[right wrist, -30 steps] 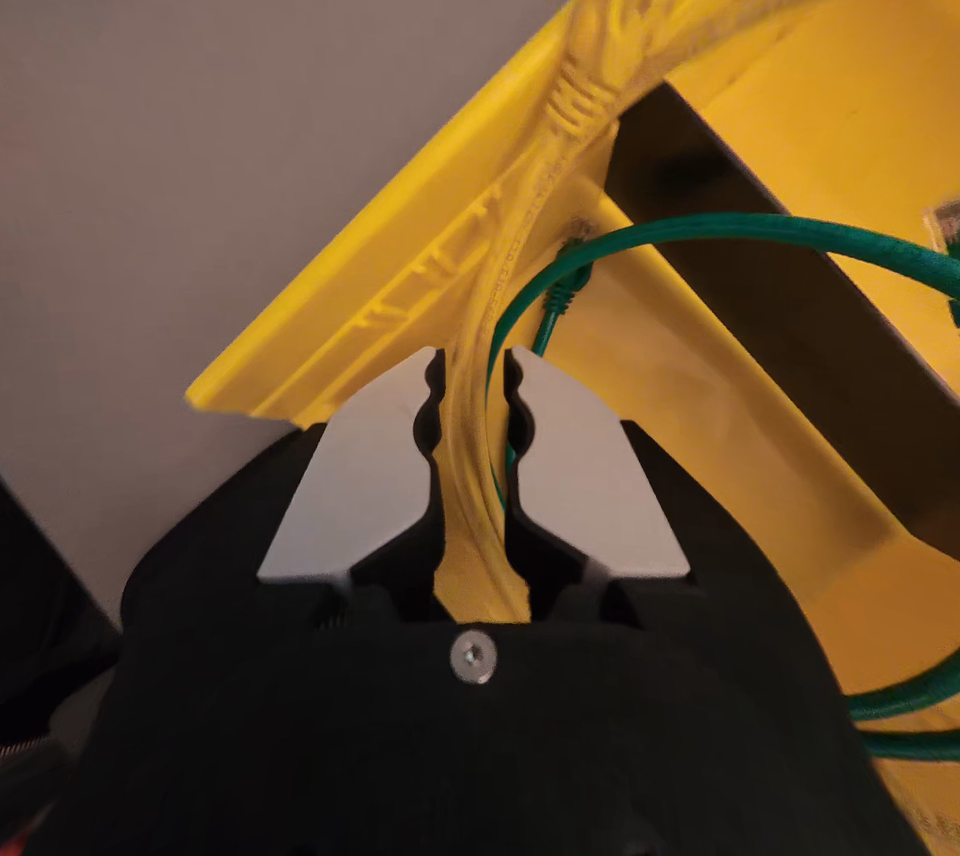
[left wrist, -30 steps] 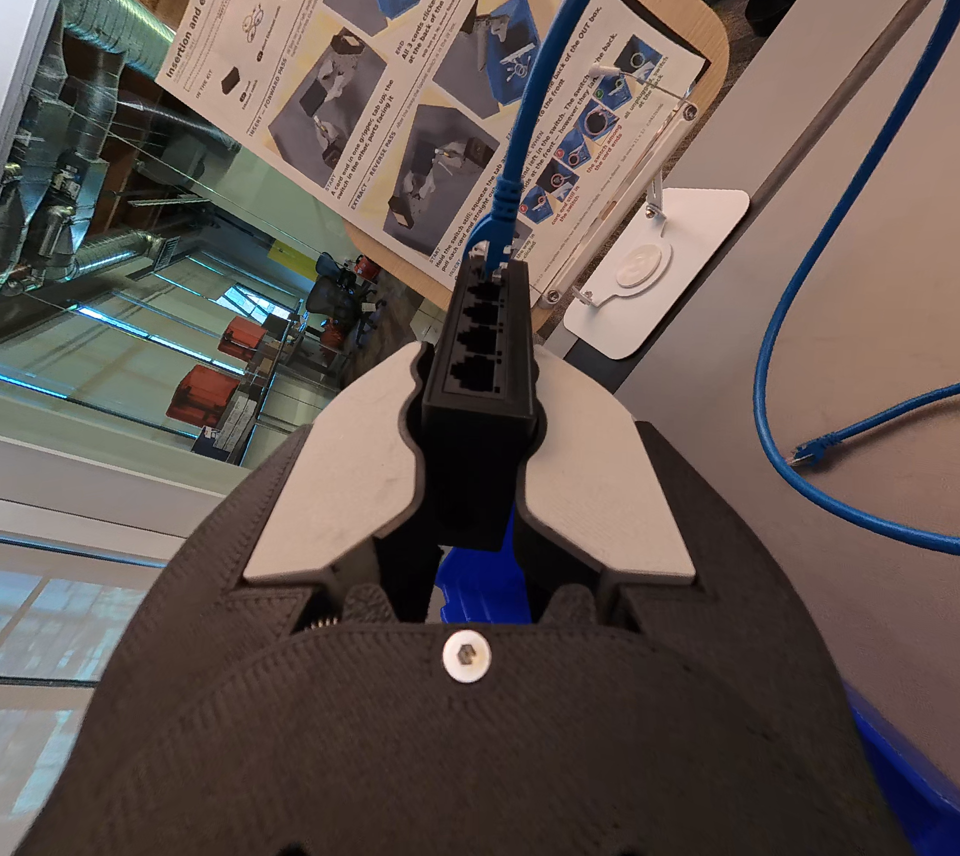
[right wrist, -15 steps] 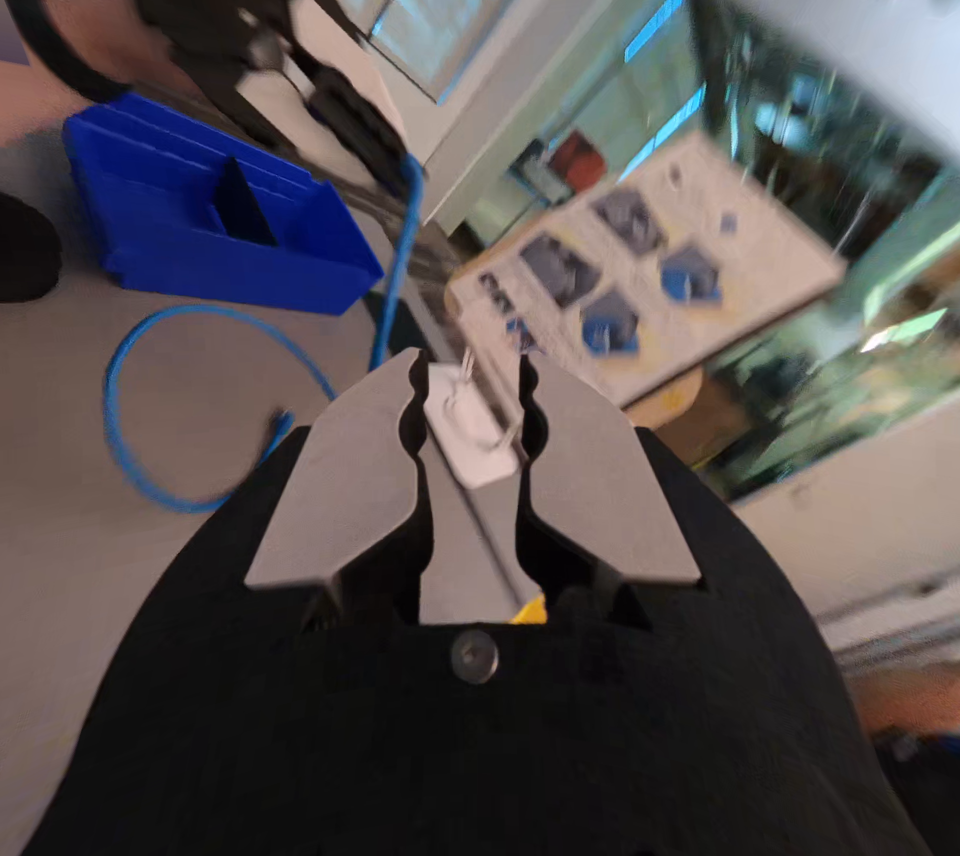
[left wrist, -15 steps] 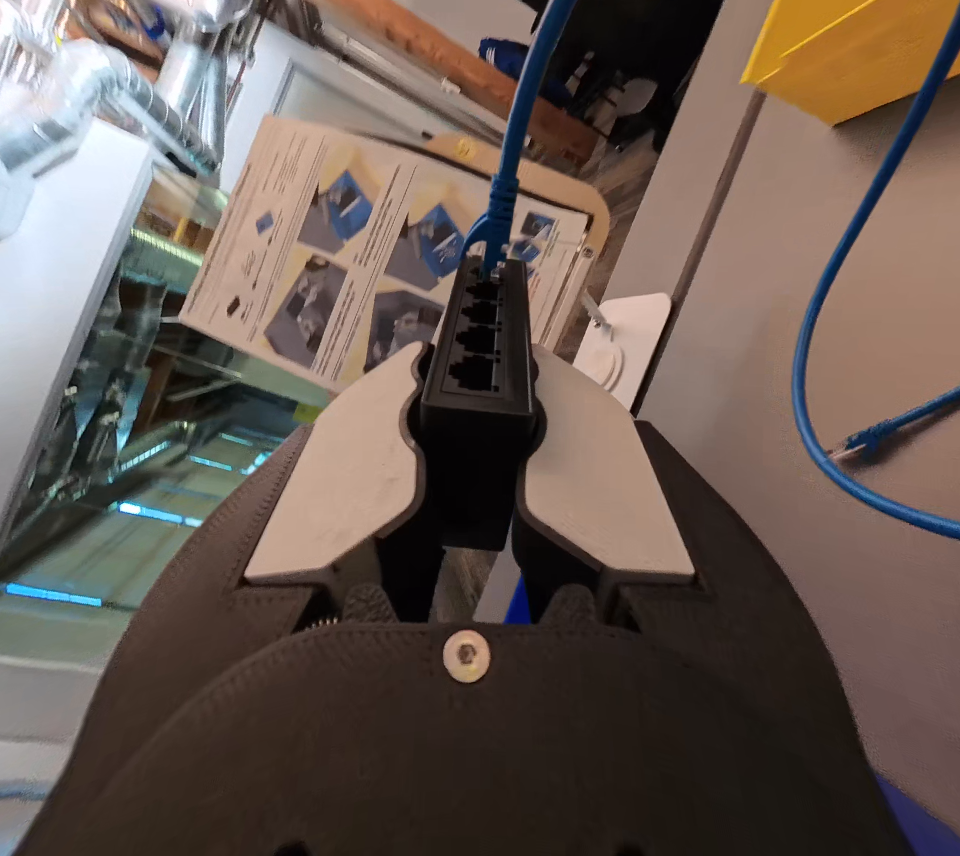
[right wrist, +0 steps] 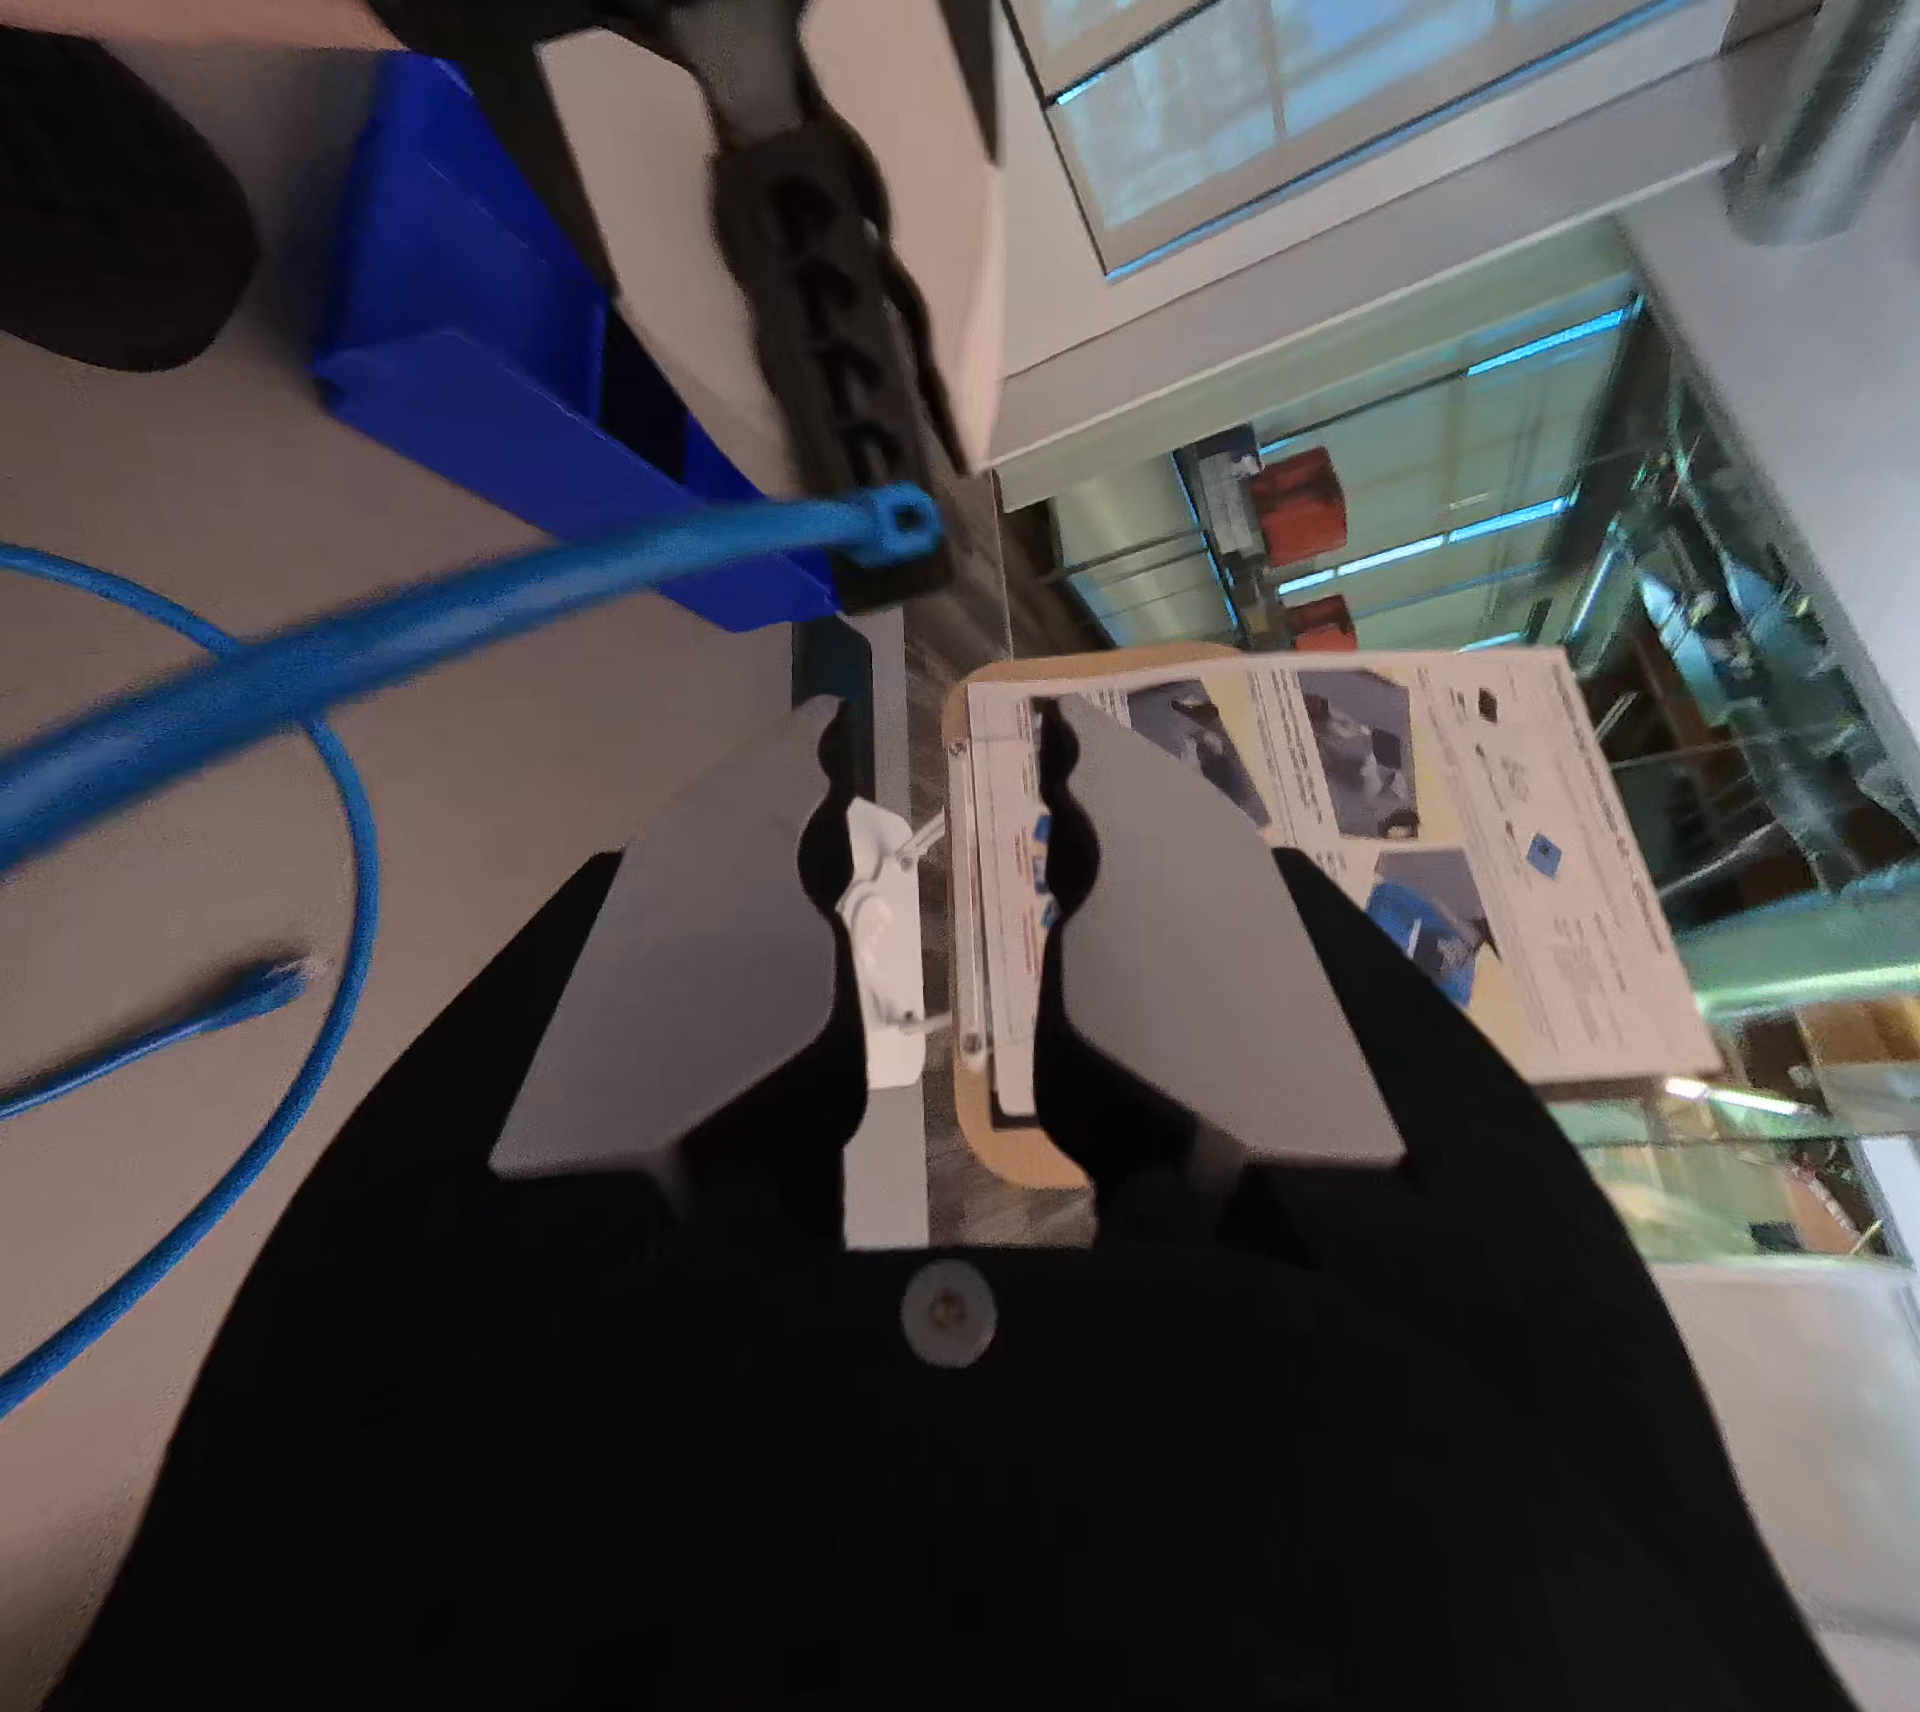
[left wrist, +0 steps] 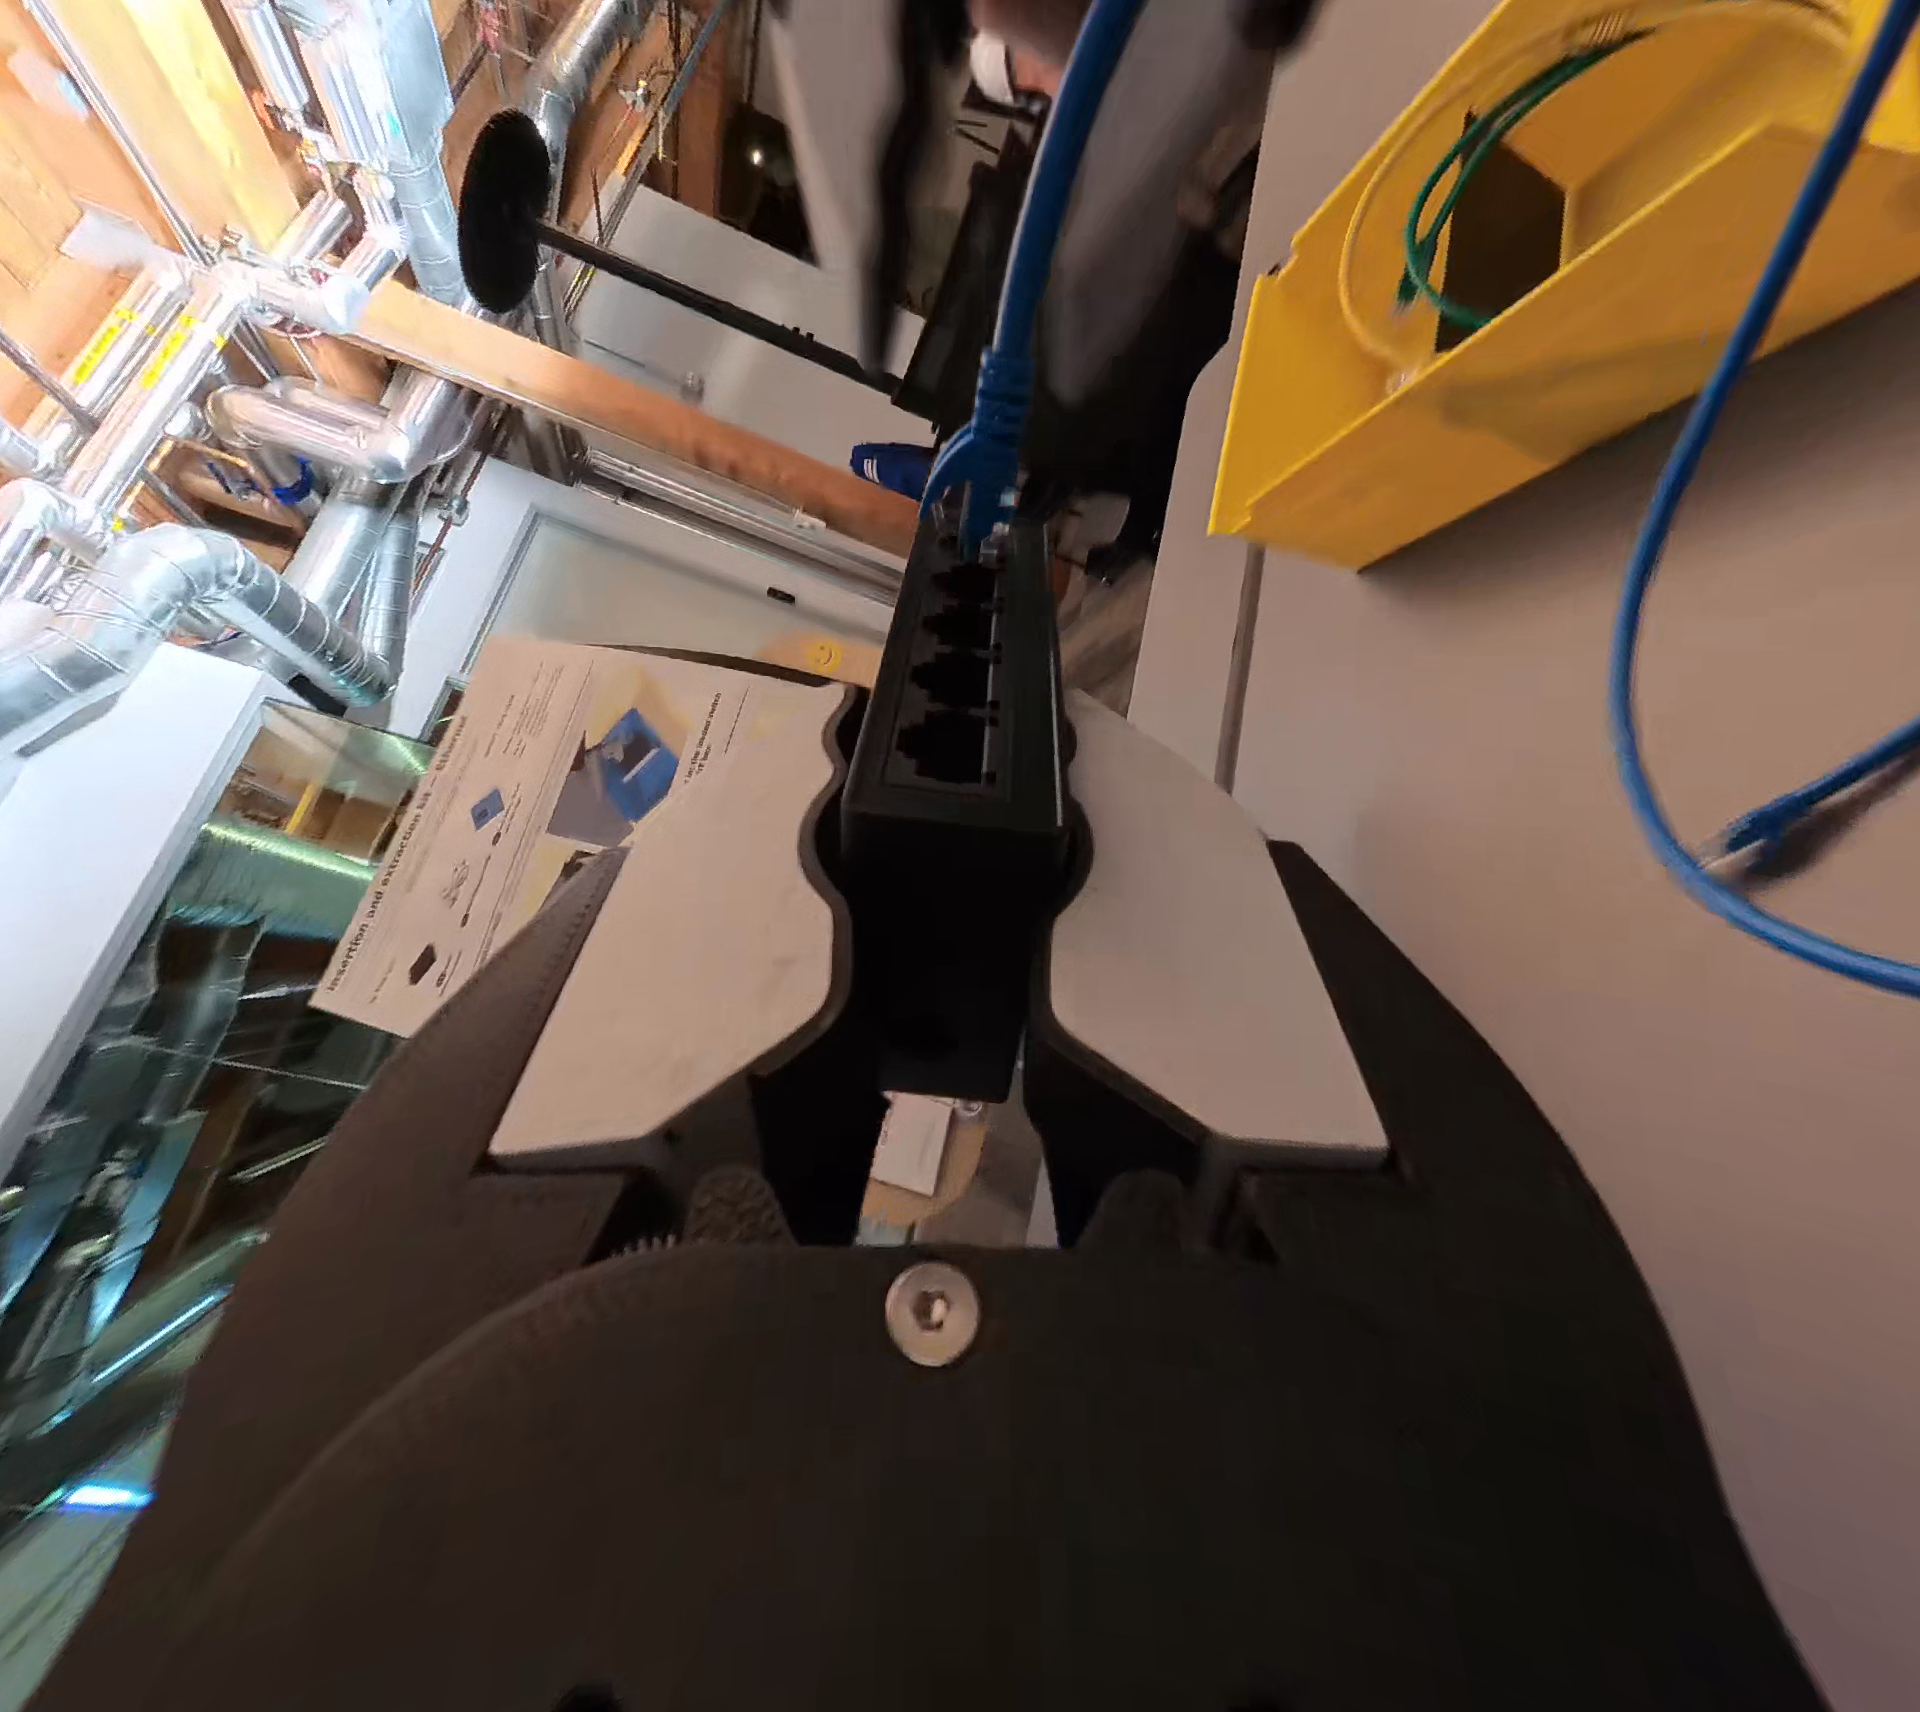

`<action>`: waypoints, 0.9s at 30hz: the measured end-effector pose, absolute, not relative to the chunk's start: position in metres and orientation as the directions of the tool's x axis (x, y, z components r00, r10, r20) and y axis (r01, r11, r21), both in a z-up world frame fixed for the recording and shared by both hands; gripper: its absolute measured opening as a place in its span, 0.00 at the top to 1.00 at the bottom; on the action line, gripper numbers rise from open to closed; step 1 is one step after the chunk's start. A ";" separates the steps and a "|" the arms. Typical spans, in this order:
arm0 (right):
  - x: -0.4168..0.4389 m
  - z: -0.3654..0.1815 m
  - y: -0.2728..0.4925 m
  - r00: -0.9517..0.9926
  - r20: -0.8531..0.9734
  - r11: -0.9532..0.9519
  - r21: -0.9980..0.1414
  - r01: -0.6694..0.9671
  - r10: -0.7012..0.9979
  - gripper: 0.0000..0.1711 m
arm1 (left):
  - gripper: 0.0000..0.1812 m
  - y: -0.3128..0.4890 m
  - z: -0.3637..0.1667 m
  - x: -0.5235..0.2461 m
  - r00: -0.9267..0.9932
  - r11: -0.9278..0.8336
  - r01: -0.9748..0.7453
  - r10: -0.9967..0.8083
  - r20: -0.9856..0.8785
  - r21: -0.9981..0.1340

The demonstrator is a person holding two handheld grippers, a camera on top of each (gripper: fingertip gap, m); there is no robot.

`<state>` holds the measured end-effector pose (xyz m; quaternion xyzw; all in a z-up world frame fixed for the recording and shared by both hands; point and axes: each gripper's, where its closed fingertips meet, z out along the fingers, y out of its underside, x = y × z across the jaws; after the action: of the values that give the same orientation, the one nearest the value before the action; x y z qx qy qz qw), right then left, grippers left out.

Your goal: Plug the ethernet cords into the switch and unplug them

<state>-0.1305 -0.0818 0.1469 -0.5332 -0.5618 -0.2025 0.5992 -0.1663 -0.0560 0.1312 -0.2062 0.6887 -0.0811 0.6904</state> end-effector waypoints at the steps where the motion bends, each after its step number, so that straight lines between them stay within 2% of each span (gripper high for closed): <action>1: -0.140 0.145 -0.083 0.268 0.900 0.377 -0.393 0.838 0.344 0.80 | 0.83 -0.056 0.131 -0.166 0.034 0.900 -0.171 -0.402 -0.915 -0.402; 4: -0.166 0.148 -0.089 0.257 0.910 0.458 -0.389 0.799 0.324 0.83 | 0.83 -0.055 0.128 -0.165 0.020 0.893 -0.179 -0.416 -0.909 -0.413; 6: -0.168 0.148 -0.085 0.230 0.927 0.443 -0.347 0.827 0.297 0.88 | 0.83 -0.056 0.125 -0.163 0.008 0.892 -0.177 -0.422 -0.907 -0.417; 10: -0.168 0.142 -0.082 0.154 0.944 0.416 -0.270 0.869 0.291 0.92 | 0.83 -0.056 0.124 -0.162 -0.003 0.886 -0.171 -0.437 -0.900 -0.430; 13: -0.163 0.143 -0.078 0.114 0.961 0.370 -0.204 0.906 0.250 0.90 | 0.83 -0.060 0.126 -0.164 -0.007 0.883 -0.150 -0.450 -0.893 -0.444; 19: -0.161 0.137 -0.078 0.083 0.959 0.323 -0.172 0.931 0.270 0.91 | 0.83 -0.060 0.123 -0.162 -0.015 0.886 -0.160 -0.443 -0.896 -0.435; 24: -0.158 0.139 -0.077 0.081 0.967 0.297 -0.153 0.943 0.244 0.92 | 0.80 -0.055 0.131 -0.154 0.153 0.924 -0.142 -0.334 -0.930 -0.356; 27: -0.151 0.135 -0.075 0.083 0.969 0.273 -0.147 0.951 0.232 0.92 | 0.77 -0.051 0.130 -0.147 0.183 0.920 -0.169 -0.322 -0.929 -0.352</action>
<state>-0.1514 -0.0753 0.1353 -0.5020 -0.5889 -0.3341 0.5382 -0.1470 -0.0510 0.1296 -0.1928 0.6370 -0.0511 0.7446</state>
